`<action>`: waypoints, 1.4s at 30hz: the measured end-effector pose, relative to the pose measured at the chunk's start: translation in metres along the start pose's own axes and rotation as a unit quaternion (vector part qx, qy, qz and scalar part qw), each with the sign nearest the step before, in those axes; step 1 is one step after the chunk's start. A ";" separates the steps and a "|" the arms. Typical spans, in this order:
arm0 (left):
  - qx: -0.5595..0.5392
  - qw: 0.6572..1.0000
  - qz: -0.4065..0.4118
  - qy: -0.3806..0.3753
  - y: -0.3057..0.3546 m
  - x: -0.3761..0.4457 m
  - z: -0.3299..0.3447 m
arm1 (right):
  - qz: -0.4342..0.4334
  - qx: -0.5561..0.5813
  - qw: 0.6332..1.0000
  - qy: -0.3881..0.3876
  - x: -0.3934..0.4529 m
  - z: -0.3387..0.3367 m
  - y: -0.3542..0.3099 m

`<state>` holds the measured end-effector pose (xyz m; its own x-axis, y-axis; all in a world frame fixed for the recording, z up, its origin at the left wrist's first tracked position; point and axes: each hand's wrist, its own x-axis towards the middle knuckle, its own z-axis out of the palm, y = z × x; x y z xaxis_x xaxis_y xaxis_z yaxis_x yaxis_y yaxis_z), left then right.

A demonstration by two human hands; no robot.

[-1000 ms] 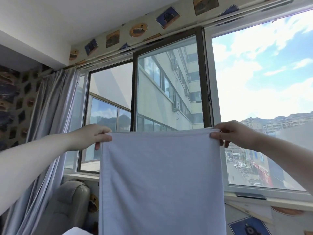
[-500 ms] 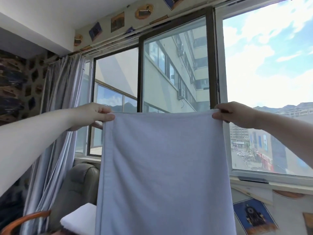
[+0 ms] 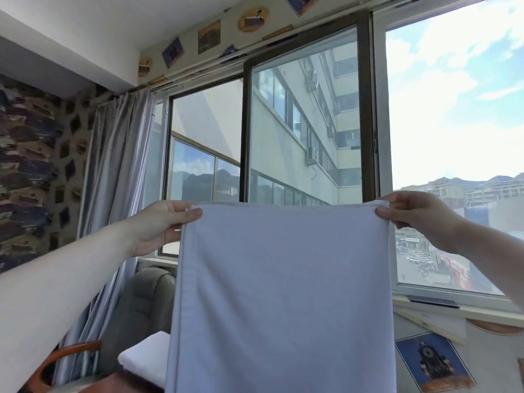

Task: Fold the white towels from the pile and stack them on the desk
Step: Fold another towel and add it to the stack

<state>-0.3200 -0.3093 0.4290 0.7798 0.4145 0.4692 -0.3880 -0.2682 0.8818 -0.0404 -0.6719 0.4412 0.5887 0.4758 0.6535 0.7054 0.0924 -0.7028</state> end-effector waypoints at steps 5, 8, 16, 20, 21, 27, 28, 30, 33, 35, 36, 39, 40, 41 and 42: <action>-0.047 0.999 -0.009 0.001 0.006 -0.003 0.038 | 0.027 0.024 0.998 0.055 -0.004 -0.019 0.012; -0.067 0.998 0.002 -0.018 0.009 -0.004 0.086 | 0.027 -0.001 0.993 0.113 -0.001 -0.053 0.018; -0.176 0.981 0.076 -0.020 0.026 -0.001 0.217 | -0.052 -0.059 0.967 0.244 0.062 -0.132 -0.012; -0.242 0.968 0.033 0.064 -0.025 -0.015 0.230 | -0.043 -0.100 0.979 0.174 0.092 -0.100 0.000; -0.254 0.963 0.014 0.093 -0.049 -0.022 0.228 | -0.030 -0.117 0.983 0.141 0.093 -0.083 0.011; -0.294 0.914 -0.147 0.239 -0.247 -0.122 0.197 | 0.093 -0.240 0.961 -0.102 0.050 0.054 0.151; -0.287 0.904 -0.177 0.263 -0.279 -0.142 0.189 | 0.110 -0.265 0.947 -0.142 0.035 0.081 0.181; -0.262 0.879 -0.243 0.316 -0.335 -0.183 0.173 | 0.140 -0.304 0.917 -0.216 -0.002 0.136 0.240; -0.224 0.845 -0.319 0.366 -0.397 -0.228 0.135 | 0.172 -0.319 0.888 -0.282 -0.050 0.219 0.306; -0.187 0.836 -0.345 0.383 -0.423 -0.246 0.100 | 0.182 -0.315 0.882 -0.300 -0.066 0.277 0.328; -0.168 0.835 -0.352 0.387 -0.432 -0.249 0.080 | 0.178 -0.311 0.884 -0.301 -0.068 0.306 0.332; -0.093 0.849 -0.369 0.366 -0.452 -0.253 0.017 | 0.165 -0.309 0.891 -0.290 -0.059 0.387 0.333; -0.063 0.858 -0.371 0.350 -0.458 -0.253 -0.004 | 0.159 -0.319 0.886 -0.297 -0.055 0.411 0.332; -0.029 0.867 -0.372 0.330 -0.464 -0.254 -0.023 | 0.158 -0.326 0.880 -0.307 -0.052 0.432 0.330; 0.004 0.875 -0.373 0.309 -0.470 -0.255 -0.042 | 0.157 -0.333 0.873 -0.319 -0.048 0.452 0.331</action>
<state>-0.3567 -0.2524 -0.1028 0.3993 0.8672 -0.2976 0.1215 0.2717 0.9547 -0.0137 -0.2689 0.0505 0.6038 0.7969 0.0188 0.7477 -0.5581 -0.3597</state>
